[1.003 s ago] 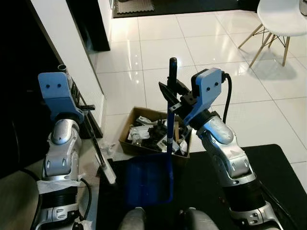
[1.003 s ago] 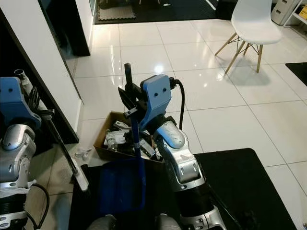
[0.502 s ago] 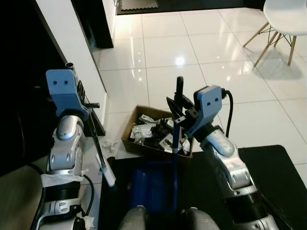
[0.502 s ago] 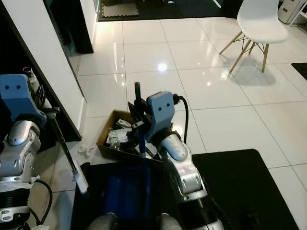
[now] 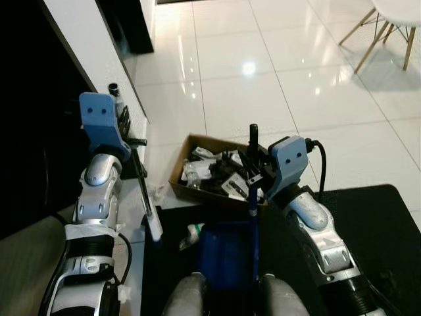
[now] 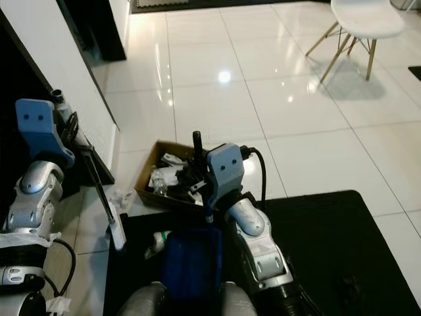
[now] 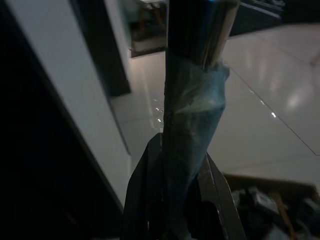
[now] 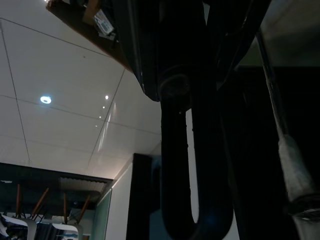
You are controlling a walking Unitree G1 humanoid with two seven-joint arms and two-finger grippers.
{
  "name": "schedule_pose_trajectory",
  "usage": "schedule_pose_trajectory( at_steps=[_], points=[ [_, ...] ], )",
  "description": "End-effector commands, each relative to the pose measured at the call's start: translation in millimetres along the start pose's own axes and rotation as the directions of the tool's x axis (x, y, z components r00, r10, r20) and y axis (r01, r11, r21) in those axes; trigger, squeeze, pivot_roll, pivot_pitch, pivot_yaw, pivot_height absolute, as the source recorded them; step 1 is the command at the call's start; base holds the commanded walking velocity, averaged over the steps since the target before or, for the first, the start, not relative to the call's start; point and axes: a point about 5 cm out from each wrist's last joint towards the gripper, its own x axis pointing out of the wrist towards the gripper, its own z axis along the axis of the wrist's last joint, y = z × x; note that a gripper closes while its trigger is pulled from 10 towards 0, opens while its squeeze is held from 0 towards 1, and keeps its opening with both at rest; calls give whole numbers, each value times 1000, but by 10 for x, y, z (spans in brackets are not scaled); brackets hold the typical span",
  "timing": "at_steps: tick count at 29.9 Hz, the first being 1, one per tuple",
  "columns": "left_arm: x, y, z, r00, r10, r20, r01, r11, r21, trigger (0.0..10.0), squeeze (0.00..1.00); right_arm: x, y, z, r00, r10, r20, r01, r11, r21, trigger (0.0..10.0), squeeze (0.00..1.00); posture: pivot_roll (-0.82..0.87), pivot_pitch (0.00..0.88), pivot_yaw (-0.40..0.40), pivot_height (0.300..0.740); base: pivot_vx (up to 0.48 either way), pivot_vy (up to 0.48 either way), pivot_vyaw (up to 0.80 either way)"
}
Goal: Sweep floor
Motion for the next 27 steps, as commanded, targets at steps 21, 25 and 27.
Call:
schedule_pose_trajectory(
  at_steps=[21, 25, 27],
  points=[
    [180, -129, 1, 981, -154, 116, 165, 983, -85, 10000, 0, -173, -1, -109, 997, -59, -50, 51, 988, -148, 10000, 0, -17, 397, 58, 740, 0, 0, 0],
    [161, -235, -41, 973, -197, 120, 216, 960, -180, 10000, 0, -169, 20, -149, 997, -56, -50, 47, 986, -157, 10000, 0, -19, 395, 67, 740, 0, 0, 0],
    [89, -341, -103, 961, -253, 115, 273, 937, -217, 10000, 0, -145, 39, -172, 998, -41, -38, 34, 985, -171, 10000, 0, -10, 399, 74, 740, 0, 0, 0]
  ],
)
